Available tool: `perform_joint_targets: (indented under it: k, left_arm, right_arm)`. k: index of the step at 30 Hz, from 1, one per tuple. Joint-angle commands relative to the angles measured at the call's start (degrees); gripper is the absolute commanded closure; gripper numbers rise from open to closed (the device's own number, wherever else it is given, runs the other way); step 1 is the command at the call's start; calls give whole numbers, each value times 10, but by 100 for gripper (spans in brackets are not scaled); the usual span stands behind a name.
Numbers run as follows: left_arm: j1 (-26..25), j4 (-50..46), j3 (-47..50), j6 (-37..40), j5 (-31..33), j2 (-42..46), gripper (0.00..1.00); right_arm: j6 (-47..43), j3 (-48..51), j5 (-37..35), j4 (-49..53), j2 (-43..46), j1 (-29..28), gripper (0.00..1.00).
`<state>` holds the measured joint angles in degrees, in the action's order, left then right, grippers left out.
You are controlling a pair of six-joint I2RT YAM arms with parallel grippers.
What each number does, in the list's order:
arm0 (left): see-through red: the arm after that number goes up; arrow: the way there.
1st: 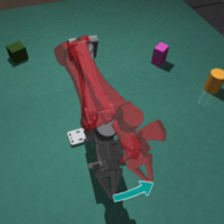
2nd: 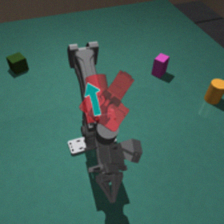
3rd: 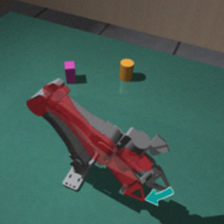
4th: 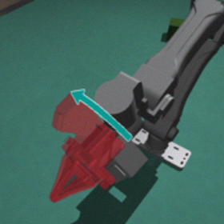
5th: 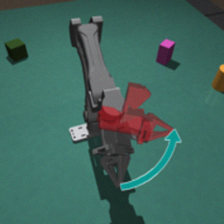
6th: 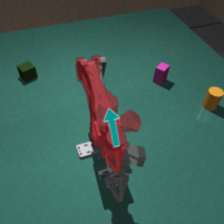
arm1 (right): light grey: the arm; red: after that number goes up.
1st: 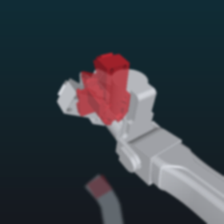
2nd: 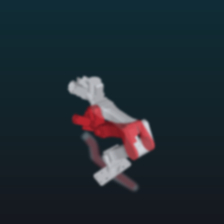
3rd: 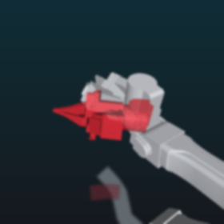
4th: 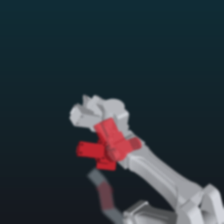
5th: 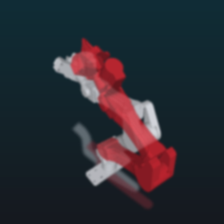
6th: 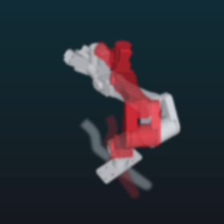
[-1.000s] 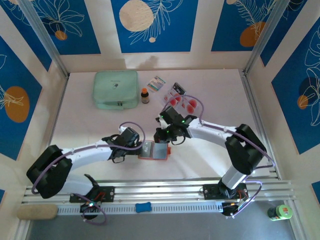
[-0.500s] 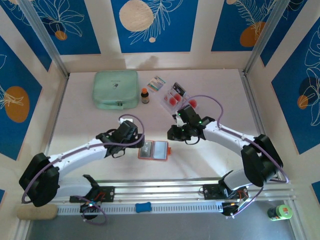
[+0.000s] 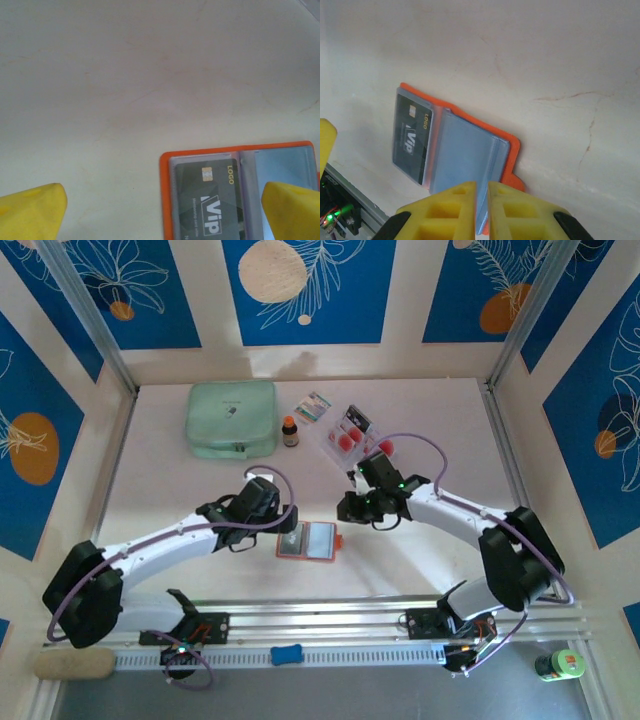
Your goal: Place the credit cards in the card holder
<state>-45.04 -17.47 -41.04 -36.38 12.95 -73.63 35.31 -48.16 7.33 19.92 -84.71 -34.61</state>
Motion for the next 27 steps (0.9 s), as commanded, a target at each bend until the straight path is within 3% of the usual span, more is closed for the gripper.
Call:
perform_joint_targets:
  k: [1, 10, 27]
  left_arm:
    - [-21, 20, -11, -16, -13, -22, 0]
    - [-55, 33, -15, -20, -4, -68, 0]
    - [-60, 54, -12, -15, -9, -105, 0]
  right_arm:
    - [-7, -26, 20, -5, -25, -18, 88]
    - [-9, -55, 3, 0, -83, -50, 92]
    - [-16, -52, 25, -29, -162, -38, 97]
